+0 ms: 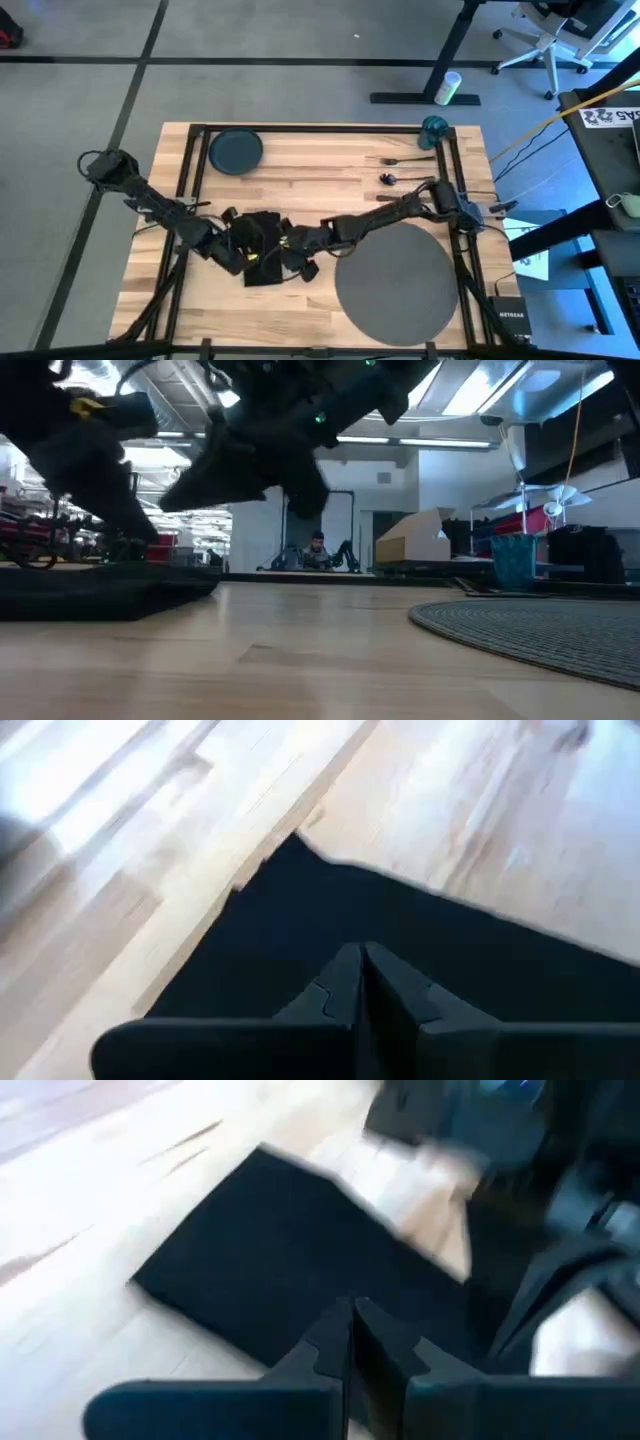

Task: Set table place
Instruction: Fold the black table napkin

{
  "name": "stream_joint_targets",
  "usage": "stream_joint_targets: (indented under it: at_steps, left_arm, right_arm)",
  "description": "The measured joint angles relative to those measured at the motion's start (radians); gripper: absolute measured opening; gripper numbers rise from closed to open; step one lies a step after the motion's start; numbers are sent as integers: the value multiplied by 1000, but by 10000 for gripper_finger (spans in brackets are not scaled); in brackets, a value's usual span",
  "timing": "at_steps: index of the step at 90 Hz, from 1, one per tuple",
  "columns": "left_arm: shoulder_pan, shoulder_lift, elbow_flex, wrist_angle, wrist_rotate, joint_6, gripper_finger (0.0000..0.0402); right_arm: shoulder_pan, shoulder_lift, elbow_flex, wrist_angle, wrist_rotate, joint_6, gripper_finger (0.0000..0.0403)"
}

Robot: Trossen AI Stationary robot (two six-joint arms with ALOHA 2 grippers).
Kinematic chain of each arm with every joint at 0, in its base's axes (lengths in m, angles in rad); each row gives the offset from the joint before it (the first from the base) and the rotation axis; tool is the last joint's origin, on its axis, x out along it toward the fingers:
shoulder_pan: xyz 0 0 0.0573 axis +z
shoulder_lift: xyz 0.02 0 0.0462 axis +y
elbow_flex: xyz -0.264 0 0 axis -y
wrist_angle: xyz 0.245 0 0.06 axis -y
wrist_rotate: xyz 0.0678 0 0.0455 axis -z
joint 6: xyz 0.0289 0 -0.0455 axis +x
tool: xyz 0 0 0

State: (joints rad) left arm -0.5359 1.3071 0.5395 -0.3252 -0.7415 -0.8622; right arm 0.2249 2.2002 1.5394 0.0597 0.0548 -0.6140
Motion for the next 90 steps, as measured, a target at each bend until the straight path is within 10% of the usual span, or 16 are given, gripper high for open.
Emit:
stream_joint_targets:
  at_steps: [90]
  left_arm:
    - [328,-64,-190,376,276,299,0]
  right_arm:
    - [50,97,-53,206,-23,95,0]
